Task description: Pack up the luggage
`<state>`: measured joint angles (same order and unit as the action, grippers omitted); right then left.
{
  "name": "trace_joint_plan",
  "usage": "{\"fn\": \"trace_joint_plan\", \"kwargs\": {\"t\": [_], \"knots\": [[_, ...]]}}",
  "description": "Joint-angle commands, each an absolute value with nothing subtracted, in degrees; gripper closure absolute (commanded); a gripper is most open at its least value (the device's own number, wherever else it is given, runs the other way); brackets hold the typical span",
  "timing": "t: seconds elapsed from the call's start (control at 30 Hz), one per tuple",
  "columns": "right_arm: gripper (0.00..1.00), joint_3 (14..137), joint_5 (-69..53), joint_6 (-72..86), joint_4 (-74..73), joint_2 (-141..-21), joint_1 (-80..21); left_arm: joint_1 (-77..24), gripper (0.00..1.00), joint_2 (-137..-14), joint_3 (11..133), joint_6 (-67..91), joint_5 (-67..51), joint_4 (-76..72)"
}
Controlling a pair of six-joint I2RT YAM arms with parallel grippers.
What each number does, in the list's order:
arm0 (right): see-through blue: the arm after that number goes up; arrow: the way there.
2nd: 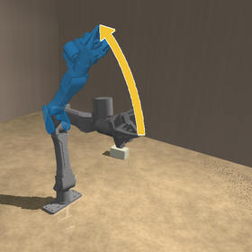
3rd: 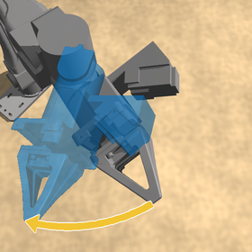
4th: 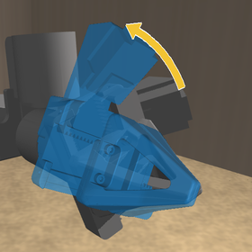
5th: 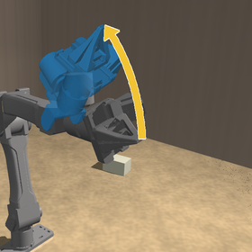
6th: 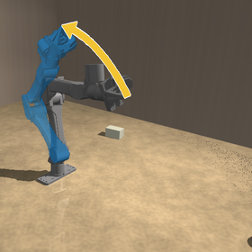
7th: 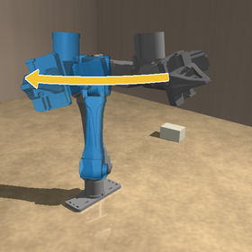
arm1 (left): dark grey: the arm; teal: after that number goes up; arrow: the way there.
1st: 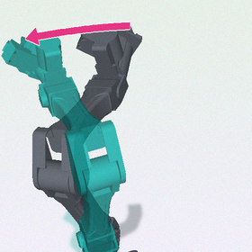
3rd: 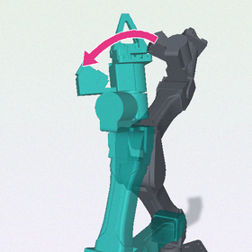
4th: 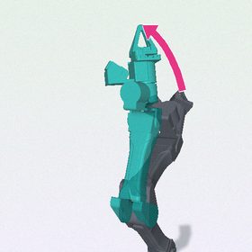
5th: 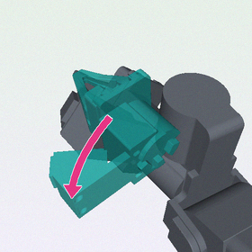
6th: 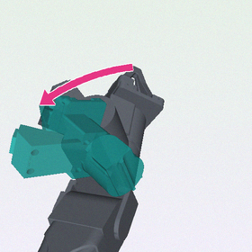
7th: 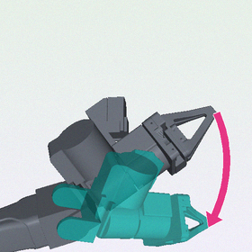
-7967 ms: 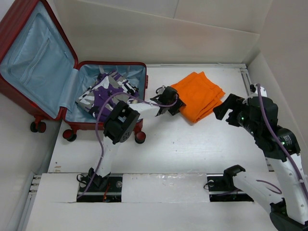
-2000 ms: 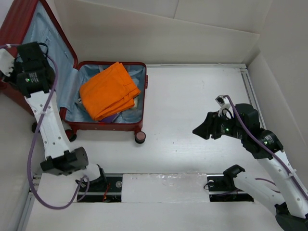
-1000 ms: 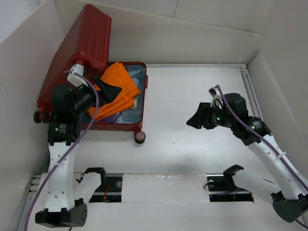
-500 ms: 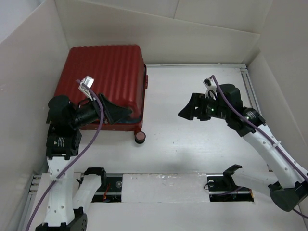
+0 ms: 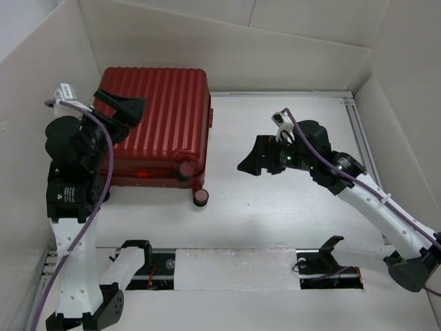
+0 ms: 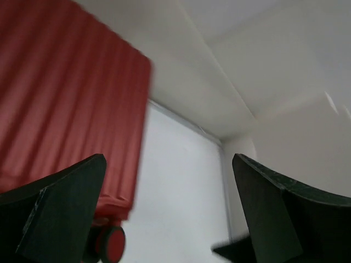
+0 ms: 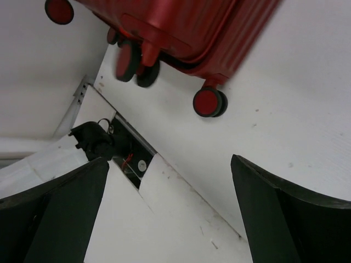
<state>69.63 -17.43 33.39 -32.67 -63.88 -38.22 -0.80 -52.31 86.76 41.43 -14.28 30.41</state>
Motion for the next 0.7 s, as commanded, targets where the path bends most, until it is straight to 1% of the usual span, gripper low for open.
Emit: {"fn": "trace_joint_plan", "kwargs": {"t": [0.0, 0.07, 0.13, 0.3, 0.33, 0.37, 0.4, 0.47, 0.53, 0.6, 0.63, 0.67], "knots": [[0.0, 72.59, -17.93, 34.54, -24.79, -67.22, -41.39, -0.09, 0.0, -53.79, 82.72, 46.75, 19.78, 34.99], [0.0, 74.78, -17.15, 34.54, -24.79, -69.42, -43.76, -0.09, 0.0, -53.09, 79.21, 48.77, 26.51, 34.98], [0.0, 74.79, -16.44, 34.54, -24.0, -70.93, -45.78, 0.53, 0.0, -54.31, 79.19, 48.78, 33.01, 34.97], [0.0, 70.42, -15.91, 35.16, -18.47, -72.86, -48.16, 3.68, 0.0, -62.65, 84.27, 45.18, 39.89, 41.12], [0.0, 69.44, -15.91, 35.16, -17.76, -73.56, -48.95, 6.74, 0.0, -65.1, 84.29, 44.31, 39.21, 41.13], [0.0, 68.39, -15.3, 35.16, -16.1, -74.26, -49.56, 8.86, 0.0, -65.91, 84.29, 42.9, 33.54, 40.52], [0.0, 65.77, -14.77, 35.16, -15.13, -74.27, -49.57, 10.97, 0.0, -65.92, 84.29, 42.89, 30.44, 40.52], [0.0, 63.21, -14.16, 35.16, -12.58, -75.84, -50.1, 14.4, 0.0, -65.92, 84.29, 43.51, 27.26, 36.85], [0.0, 62.49, -13.36, 35.16, -11.43, -76.38, -50.1, 14.41, 0.0, -65.92, 85.16, 44.03, 30.3, 35.16], [0.0, 63.27, -12.83, 34.63, -10.9, -76.38, -50.1, 15.2, 0.0, -69.68, 87.61, 42.29, 35.13, 34.55], [0.0, 64.93, -11.27, 34.63, -10.9, -76.38, -50.1, 16.25, 0.0, -72.13, 89.8, 39.49, 35.16, 35.67], [0.02, 65.91, -10.12, 34.11, -10.9, -75.85, -50.1, 17.04, 0.03, -74.68, 93.91, 38.33, 35.16, 36.55]]}}
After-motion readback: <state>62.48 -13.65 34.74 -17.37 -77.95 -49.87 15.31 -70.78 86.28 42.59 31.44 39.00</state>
